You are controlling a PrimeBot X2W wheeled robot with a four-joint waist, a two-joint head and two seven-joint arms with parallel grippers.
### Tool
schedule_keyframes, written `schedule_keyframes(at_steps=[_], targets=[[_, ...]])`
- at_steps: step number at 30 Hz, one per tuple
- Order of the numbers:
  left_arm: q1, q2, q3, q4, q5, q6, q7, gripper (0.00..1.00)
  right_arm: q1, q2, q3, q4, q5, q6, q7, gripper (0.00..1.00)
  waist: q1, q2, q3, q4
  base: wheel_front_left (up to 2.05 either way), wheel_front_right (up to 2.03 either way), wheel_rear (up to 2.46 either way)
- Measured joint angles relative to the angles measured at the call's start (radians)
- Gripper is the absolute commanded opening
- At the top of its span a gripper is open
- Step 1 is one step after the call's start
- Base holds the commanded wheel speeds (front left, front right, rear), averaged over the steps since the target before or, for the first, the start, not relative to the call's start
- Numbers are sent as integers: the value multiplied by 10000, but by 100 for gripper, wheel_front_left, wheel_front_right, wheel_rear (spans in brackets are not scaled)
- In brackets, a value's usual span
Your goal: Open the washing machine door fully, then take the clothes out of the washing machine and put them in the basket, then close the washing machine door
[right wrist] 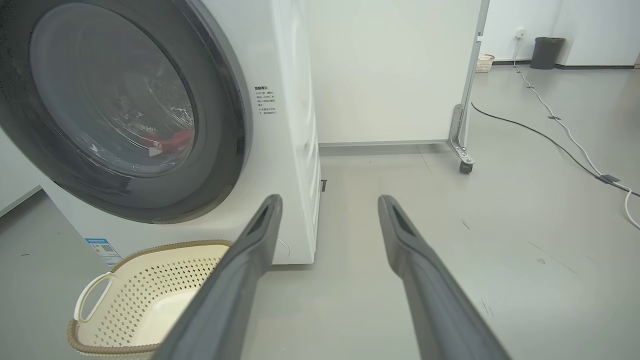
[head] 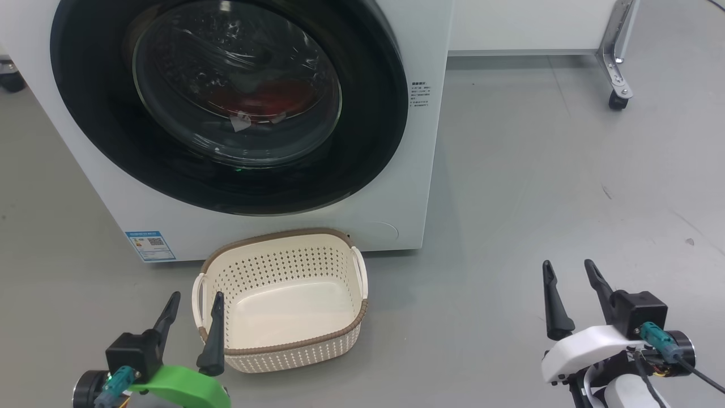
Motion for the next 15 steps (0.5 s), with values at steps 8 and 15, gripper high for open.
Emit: schedule_keyframes(at_steps=[8,15], targets=[[-35,-6,-107,155,826,190,-244,100,2,52,169,-44,-1058,-163,-249,100,0,0,-56,-7,0,0,0],[-40,-117,-31,389,838,272,-305,100,62,157,27,-46,-1183,-251,-309,100,0,0,-85,6,0,0,0]])
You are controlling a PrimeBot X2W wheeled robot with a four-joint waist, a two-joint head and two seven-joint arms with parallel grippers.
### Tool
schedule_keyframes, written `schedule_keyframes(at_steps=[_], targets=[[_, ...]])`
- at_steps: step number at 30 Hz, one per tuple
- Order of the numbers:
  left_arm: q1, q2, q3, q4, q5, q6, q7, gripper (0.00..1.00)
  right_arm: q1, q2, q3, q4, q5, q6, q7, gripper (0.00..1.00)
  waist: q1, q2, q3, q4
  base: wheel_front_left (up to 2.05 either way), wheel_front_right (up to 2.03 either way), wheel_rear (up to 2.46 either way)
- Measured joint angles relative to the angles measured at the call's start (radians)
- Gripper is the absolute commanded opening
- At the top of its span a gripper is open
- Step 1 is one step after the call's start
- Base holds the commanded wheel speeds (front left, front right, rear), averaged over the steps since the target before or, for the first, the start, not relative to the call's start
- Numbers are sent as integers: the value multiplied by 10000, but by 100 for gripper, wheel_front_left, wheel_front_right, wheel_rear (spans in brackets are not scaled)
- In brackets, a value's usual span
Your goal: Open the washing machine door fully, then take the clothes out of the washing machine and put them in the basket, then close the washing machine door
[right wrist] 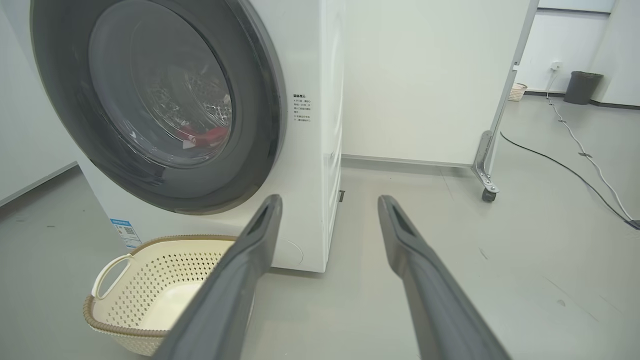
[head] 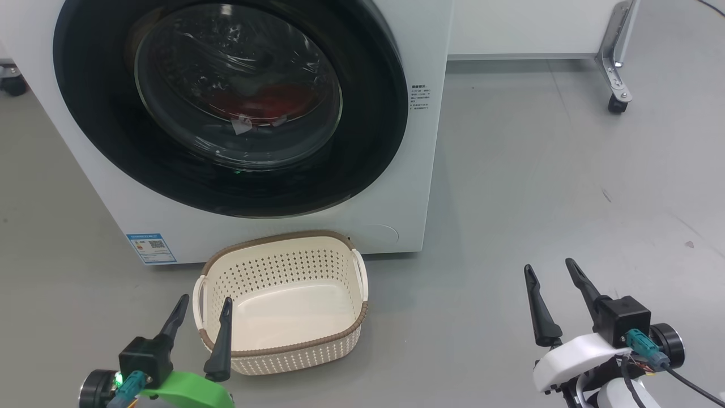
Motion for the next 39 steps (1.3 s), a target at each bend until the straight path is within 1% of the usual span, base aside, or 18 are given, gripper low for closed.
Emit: schedule_keyframes(at_steps=[4,22,23,25,31,35,39], targets=[[0,-82,52,90,-86,6,0,100,93,61,-107,-2,0,-12,0,100,0,0,-10,7,0,0,0],[-105,-111,109,322,-173,31,0,100,266,165,-337,-31,0,-6,0,100,0,0,-11,52,0,0,0],[-120,-115,109,324,-173,31,0,100,266,176,-345,-33,0,0,0,84,0,0,-9,55,0,0,0],[-157,-123,109,326,-171,31,0,100,267,211,-372,-35,2,6,0,0,0,0,-3,61,0,0,0],[-193,-125,117,330,-84,33,0,100,268,265,-414,-27,2,67,0,0,0,0,18,81,0,0,0],[-198,-128,130,328,-75,88,0,100,268,295,-460,-19,35,188,0,0,0,0,36,92,0,0,0],[-203,-130,130,328,-50,90,0,100,268,439,-662,-73,401,288,0,0,0,0,68,105,0,0,0]])
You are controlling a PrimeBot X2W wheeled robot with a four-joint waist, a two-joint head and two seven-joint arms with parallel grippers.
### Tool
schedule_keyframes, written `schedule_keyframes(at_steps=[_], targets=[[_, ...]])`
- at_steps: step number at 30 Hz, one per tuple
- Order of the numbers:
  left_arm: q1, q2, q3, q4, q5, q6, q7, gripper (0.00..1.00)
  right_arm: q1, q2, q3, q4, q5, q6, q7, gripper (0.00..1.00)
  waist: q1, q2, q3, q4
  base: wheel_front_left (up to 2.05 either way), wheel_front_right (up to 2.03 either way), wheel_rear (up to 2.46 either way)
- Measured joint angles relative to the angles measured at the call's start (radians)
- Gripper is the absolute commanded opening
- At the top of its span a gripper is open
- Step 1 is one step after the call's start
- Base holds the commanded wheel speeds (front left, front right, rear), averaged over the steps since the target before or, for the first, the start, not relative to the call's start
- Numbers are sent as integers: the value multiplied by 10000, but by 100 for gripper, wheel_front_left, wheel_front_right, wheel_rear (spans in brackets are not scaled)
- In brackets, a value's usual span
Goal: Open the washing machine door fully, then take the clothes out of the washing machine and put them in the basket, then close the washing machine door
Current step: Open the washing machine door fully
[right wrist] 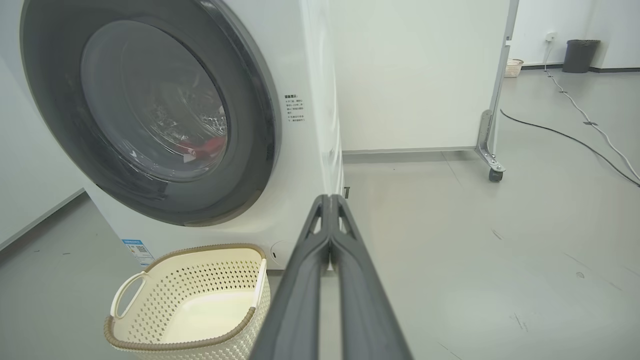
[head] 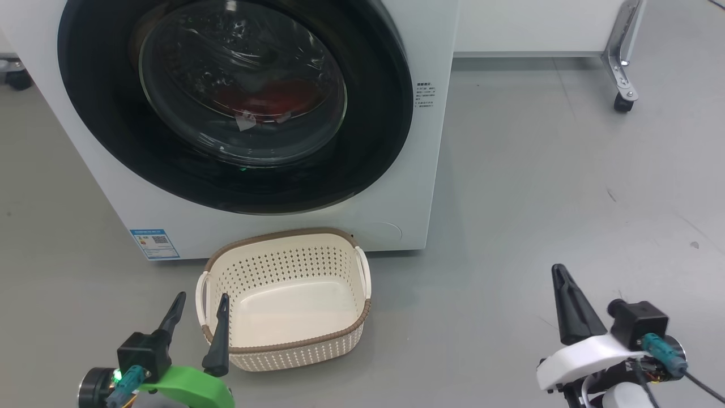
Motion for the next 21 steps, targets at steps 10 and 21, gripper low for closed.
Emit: schedule_keyframes(at_steps=[10,21], targets=[[-283,-4,-10,-167,46,15,0,100,-29,424,-1068,-272,2905,658,-27,0,0,0,378,93,0,0,0],[-857,-105,-19,-704,82,13,-2,100,-1318,405,-1783,-190,7923,1049,529,0,0,0,1237,323,0,0,0]])
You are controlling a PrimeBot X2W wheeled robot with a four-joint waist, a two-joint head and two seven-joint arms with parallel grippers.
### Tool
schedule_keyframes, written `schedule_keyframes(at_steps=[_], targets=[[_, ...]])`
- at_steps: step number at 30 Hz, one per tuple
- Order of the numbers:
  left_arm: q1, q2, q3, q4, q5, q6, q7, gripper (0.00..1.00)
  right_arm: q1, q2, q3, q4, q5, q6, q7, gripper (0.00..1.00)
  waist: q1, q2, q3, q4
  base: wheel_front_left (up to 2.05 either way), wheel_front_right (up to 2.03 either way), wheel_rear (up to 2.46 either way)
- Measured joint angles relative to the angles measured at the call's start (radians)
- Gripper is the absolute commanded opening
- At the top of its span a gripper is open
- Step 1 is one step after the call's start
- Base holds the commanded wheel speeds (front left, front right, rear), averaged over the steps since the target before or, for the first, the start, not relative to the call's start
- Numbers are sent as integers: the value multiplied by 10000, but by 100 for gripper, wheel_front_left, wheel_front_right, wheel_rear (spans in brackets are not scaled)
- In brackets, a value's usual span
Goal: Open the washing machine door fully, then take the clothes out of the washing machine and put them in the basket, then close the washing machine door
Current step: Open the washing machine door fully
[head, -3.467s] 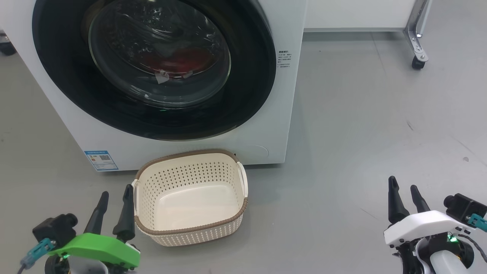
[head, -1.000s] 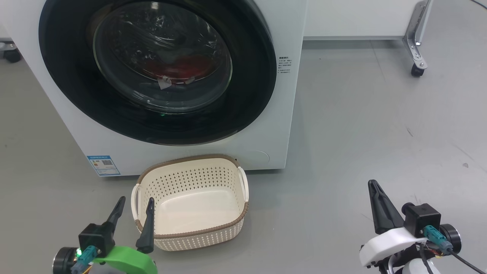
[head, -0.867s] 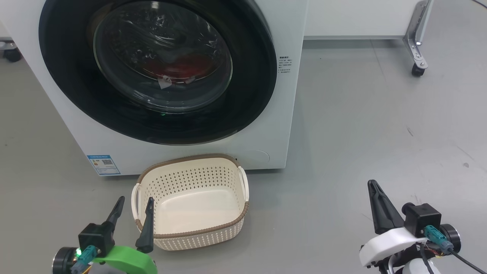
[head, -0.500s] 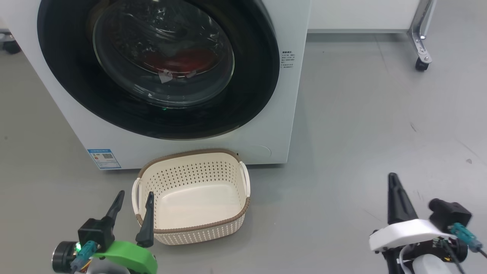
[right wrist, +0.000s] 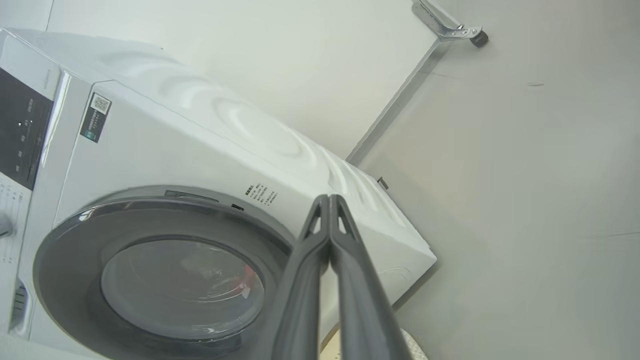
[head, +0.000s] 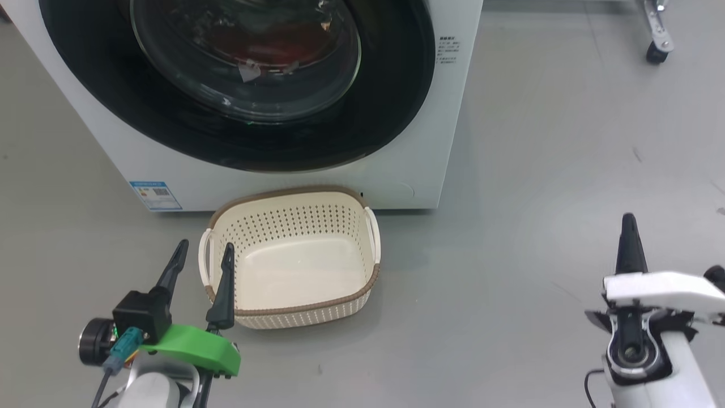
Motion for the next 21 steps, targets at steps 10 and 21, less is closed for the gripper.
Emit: schedule_keyframes(at_steps=[10,21], targets=[[-478,-155,13,-316,2,-2,-10,100,-2001,-46,-303,92,3315,4,1093,0,0,0,891,323,0,0,0],[-1065,-232,0,-629,33,-38,-12,100,-4030,-138,-468,558,4201,-211,2518,0,0,0,1824,699,0,0,0]])
